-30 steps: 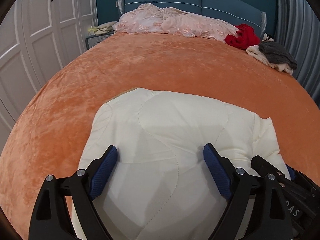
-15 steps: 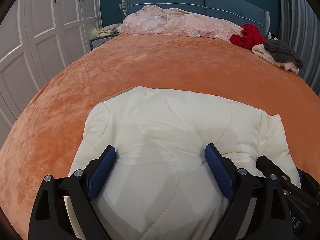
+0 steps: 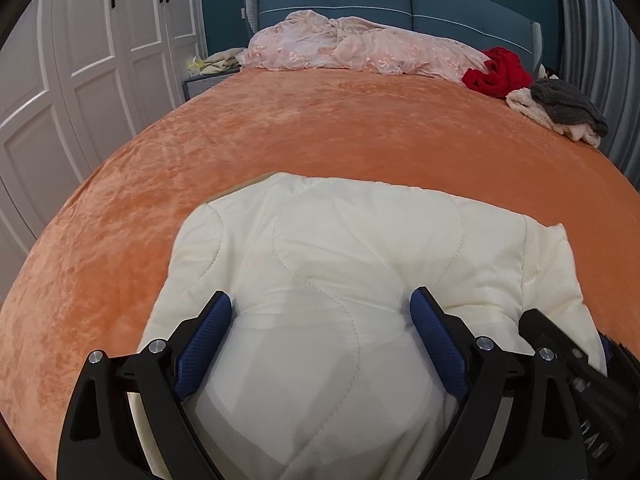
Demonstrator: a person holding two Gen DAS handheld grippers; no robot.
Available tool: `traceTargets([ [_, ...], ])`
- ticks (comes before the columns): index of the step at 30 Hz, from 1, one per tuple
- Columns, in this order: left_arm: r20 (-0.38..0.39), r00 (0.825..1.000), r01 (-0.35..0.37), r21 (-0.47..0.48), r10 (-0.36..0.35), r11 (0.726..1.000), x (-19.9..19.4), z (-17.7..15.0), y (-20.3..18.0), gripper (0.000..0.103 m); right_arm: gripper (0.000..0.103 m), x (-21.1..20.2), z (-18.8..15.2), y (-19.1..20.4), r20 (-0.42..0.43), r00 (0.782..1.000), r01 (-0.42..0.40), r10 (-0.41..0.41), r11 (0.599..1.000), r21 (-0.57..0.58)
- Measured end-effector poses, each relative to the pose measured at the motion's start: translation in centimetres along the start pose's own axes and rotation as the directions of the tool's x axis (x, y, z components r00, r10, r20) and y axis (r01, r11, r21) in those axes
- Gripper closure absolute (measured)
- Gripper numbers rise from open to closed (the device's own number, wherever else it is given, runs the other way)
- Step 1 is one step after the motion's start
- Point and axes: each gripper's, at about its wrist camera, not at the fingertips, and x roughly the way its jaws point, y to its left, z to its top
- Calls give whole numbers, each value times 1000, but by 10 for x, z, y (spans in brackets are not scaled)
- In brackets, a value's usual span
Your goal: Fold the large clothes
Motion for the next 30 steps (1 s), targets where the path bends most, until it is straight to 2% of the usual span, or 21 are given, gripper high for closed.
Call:
traceTargets([
  [2,-22,1000,10,4,-10,1000,-12,0,6,15,45,-28,5,5,16,1000,18,-18,999,-39],
  [3,-31,999,22,4,-22,1000,-20,-1,10,15,48,-39,5,8,25,999,21,-19,998,-64],
  [5,-44,998,52,-8,-52,999,-44,-10,22,15,60,-65,0,17,15,1000,4,-2,990,-141],
  [6,-50,997,61,-14,-62,998,-55,-15,28,15,72,-73,-5,21,-8,1000,-5,4,984,-177],
  [9,-82,995,63,-15,-64,998,-73,-32,36,15,85,-76,-21,28,-107,994,-5,-23,966,-257],
  [11,-116,991,60,-23,-62,998,-80,-45,42,14,86,-66,-34,24,-160,983,38,-89,955,-296],
  [15,-155,986,58,-54,-66,997,-87,-64,51,13,89,-65,-40,9,-193,972,77,-132,961,-267],
  [17,-176,982,49,-76,-61,996,-98,-68,54,13,87,-77,-38,7,-202,969,94,-146,965,-245],
  [21,-168,986,11,-40,-18,999,-131,-75,49,15,86,-118,-38,9,-201,970,90,-135,972,-218],
  [26,-138,990,-5,9,6,1000,-179,-90,35,15,83,-173,-57,21,-186,977,64,-103,977,-205],
  [27,-136,991,-9,16,11,1000,-185,-91,32,15,74,-180,-60,23,-184,978,63,-101,977,-203],
  [28,-133,991,-16,25,19,1000,-198,-96,28,15,60,-189,-64,25,-178,979,63,-100,978,-201],
  [30,-133,991,-24,28,28,999,-213,-102,25,15,53,-211,-77,29,-148,983,74,-105,977,-200],
])
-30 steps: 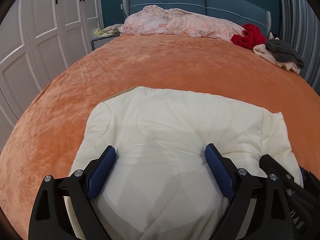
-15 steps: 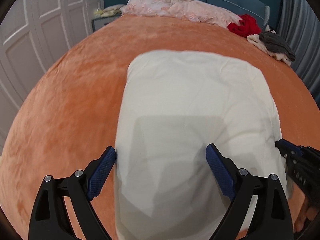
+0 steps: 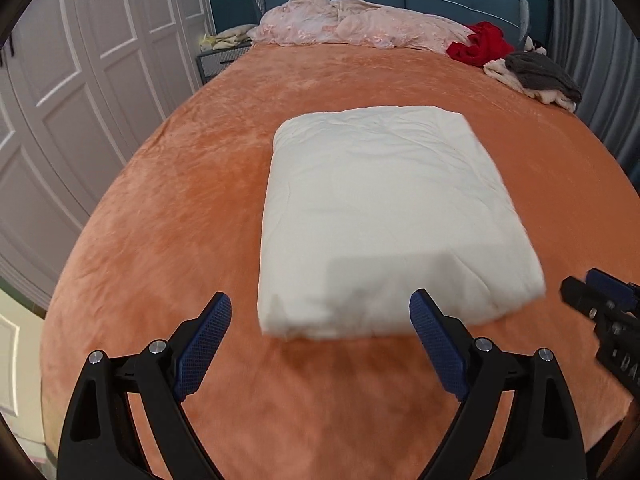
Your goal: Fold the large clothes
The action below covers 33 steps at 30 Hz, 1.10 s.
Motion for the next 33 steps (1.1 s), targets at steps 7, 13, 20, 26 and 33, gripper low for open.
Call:
traceTargets([
  [7,1,1000,-3,-21,3,1000,-48,-33,-8,14,41,-45,-38,7,42,999,8,-8,1000,-6],
  [13,-1,1000,-5,-4,5,1000,-70,-59,-21,14,41,-70,-62,9,65,998,-2,2,1000,-6],
  [20,-6,1000,-5,-8,5,1000,-88,-83,-29,15,34,-86,-83,7,76,997,25,-25,1000,-2],
  [26,3,1000,-25,-22,25,999,-99,-98,-32,15,30,-100,-98,5,89,995,32,-32,999,-3],
  [33,19,998,-59,-45,60,997,-111,-109,-29,15,28,-112,-109,7,113,992,51,-50,999,-5],
])
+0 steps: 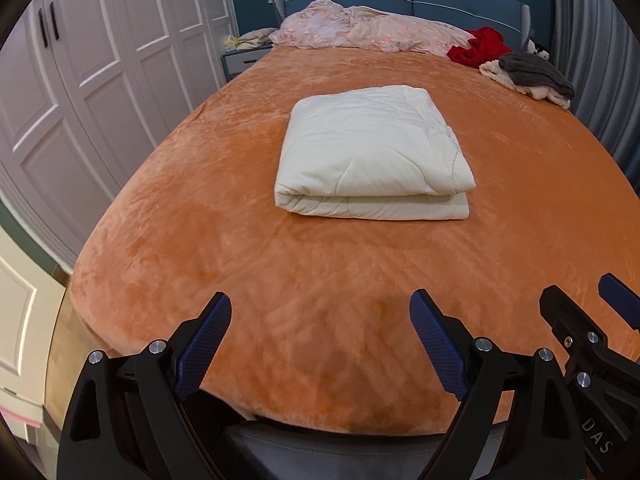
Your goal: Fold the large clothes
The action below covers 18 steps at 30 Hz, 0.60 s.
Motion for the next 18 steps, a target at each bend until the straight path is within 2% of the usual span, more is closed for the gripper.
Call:
traceTargets([
  [18,41,998,-51,-13,51,999,-19,-17,4,15,25,-22,-18,4,48,998,31,-31,1000,-2],
])
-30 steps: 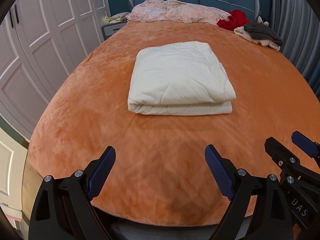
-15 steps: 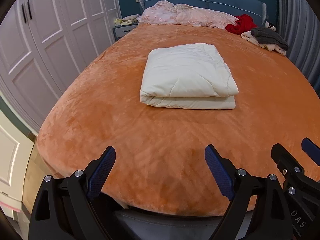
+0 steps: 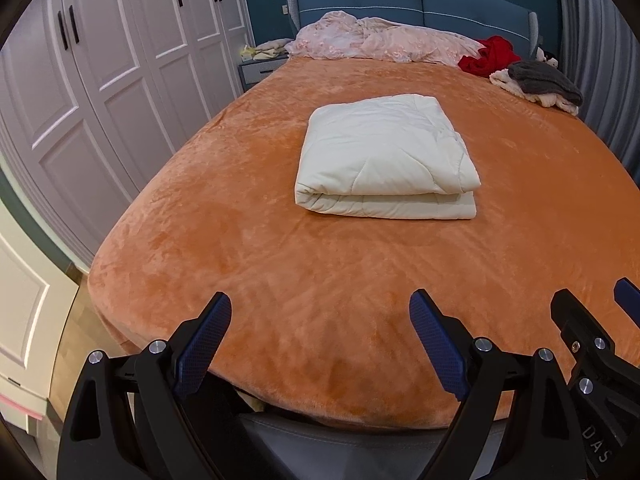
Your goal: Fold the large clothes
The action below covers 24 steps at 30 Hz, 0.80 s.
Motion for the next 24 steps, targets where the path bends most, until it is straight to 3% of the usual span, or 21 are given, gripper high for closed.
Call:
traceTargets([
  [24,26,999,-32,-8,32,999,-8,-7,5,15,25,-4,-3,3,10,1000,0,0,1000,-5],
])
